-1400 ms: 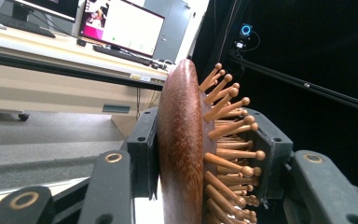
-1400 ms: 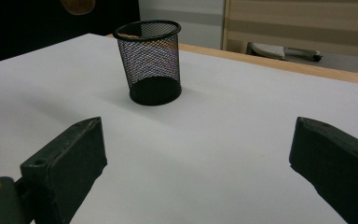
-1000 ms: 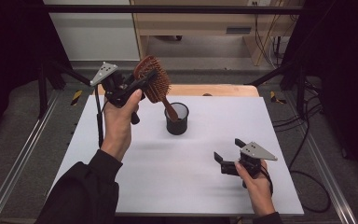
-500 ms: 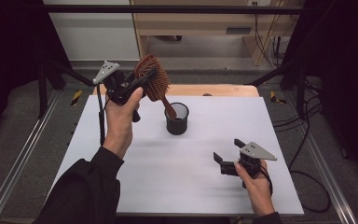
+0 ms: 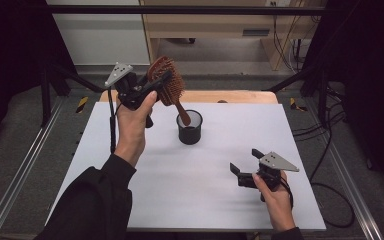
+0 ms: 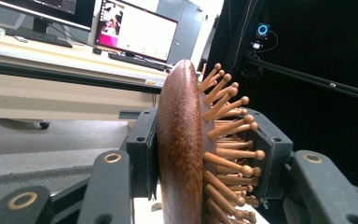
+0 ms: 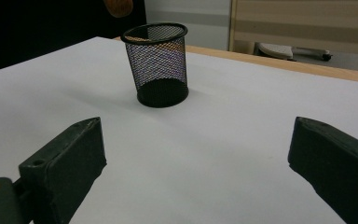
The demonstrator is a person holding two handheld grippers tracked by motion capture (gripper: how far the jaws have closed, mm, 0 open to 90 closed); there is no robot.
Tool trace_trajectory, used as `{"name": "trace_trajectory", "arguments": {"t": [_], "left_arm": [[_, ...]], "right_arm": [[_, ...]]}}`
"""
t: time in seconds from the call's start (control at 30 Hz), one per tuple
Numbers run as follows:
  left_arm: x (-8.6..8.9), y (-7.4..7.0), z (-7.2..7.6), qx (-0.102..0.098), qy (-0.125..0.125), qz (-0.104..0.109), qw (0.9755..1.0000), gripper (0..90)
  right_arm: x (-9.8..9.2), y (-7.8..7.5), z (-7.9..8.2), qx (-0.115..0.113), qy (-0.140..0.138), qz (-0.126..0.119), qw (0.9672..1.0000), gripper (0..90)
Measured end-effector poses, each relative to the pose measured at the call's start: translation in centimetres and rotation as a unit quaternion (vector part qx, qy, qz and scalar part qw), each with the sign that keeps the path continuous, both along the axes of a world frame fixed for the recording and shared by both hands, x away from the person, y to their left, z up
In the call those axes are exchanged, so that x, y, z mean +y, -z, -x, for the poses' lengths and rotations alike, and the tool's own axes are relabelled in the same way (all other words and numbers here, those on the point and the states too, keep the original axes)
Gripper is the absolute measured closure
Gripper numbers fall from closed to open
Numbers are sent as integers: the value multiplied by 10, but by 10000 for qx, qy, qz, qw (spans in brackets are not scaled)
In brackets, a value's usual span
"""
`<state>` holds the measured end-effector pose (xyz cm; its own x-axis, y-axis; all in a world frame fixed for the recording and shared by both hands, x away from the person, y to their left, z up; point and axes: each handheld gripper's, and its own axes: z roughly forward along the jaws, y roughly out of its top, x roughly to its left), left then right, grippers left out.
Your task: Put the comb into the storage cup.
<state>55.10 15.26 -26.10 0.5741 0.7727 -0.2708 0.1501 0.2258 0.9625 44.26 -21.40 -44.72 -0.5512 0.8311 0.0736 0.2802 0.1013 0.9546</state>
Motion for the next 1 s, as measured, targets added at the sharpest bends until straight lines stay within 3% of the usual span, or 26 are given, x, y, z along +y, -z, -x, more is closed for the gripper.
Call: {"name": "trace_trajectory", "arguments": {"t": [0.63, 1.0], "left_arm": [[1, 5, -7, 28, -82, -40, 10000, 517], [-9, 5, -9, -51, -77, -158, 9998, 516]], "right_arm": [[-1, 0, 0, -21, 21, 14, 10000, 42], [-1, 0, 0, -24, 28, 4, 10000, 42]]}}
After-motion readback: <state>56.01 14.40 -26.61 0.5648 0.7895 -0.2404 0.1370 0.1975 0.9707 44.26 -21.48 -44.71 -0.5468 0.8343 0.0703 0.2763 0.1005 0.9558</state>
